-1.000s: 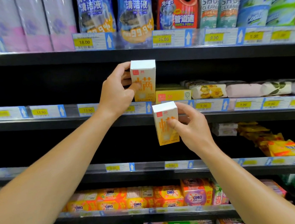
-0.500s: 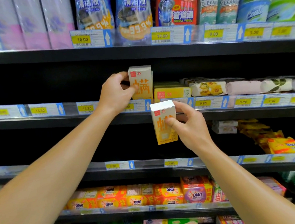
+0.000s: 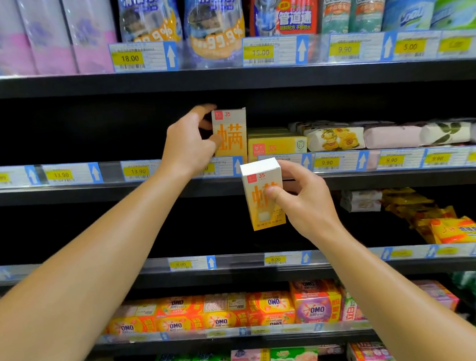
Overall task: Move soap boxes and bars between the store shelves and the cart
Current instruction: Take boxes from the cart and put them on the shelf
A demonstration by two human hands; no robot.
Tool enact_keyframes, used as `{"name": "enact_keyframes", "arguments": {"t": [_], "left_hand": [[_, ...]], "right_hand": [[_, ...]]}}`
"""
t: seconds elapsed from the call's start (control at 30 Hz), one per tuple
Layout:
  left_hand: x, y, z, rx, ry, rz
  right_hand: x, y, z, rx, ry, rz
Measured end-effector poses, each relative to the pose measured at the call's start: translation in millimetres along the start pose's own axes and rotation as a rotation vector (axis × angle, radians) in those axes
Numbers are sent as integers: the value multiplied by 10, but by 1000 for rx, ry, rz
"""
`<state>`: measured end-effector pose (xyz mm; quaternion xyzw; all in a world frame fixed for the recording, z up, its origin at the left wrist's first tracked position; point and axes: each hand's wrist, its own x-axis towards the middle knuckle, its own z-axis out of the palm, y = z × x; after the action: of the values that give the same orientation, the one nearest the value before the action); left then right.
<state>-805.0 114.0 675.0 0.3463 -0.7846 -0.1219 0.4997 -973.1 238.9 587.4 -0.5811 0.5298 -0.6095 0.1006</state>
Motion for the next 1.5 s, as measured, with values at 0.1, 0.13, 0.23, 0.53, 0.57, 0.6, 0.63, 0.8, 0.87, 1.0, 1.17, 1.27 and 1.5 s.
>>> {"name": "enact_keyframes", "arguments": {"t": [0.1, 0.13, 0.23, 0.53, 0.57, 0.6, 0.63, 0.8, 0.87, 1.0, 1.17, 1.27, 1.5], "left_hand": [[24, -13, -3, -23, -19, -7], [31, -20, -3, -39, -26, -11], [52, -35, -12, -58, -37, -14], [-285, 52, -150, -122, 118, 19], [-387, 51, -169, -173, 120, 41], [-491, 44, -190, -221, 90, 62], [-583, 30, -208, -256, 36, 75], [-788, -80, -248, -329, -106, 107], [-782, -124, -288, -331, -73, 131], [-749, -200, -408, -322, -37, 180], [-656, -279, -569, -295, 57, 281], [-556, -362, -684, -318, 146, 322], [-277, -579, -707, -136, 193, 408]], "right_hand": [[-3, -12, 4, -10, -2, 2], [-5, -16, 5, -14, -1, 4], [-15, -30, 14, -14, -3, 8], [-13, -129, 34, -20, 28, 5], [-12, -154, 46, -19, 30, -4], [-8, -182, 69, -20, 30, -12], [-1, -220, 101, -20, 31, -21], [64, -463, 343, 18, 61, -120], [96, -546, 435, 18, 73, -148], [123, -644, 590, 59, 80, -183], [158, -674, 743, -6, 82, -265], [171, -498, 764, -262, 89, -287], [11, 183, 924, -1070, 97, -476]]}}
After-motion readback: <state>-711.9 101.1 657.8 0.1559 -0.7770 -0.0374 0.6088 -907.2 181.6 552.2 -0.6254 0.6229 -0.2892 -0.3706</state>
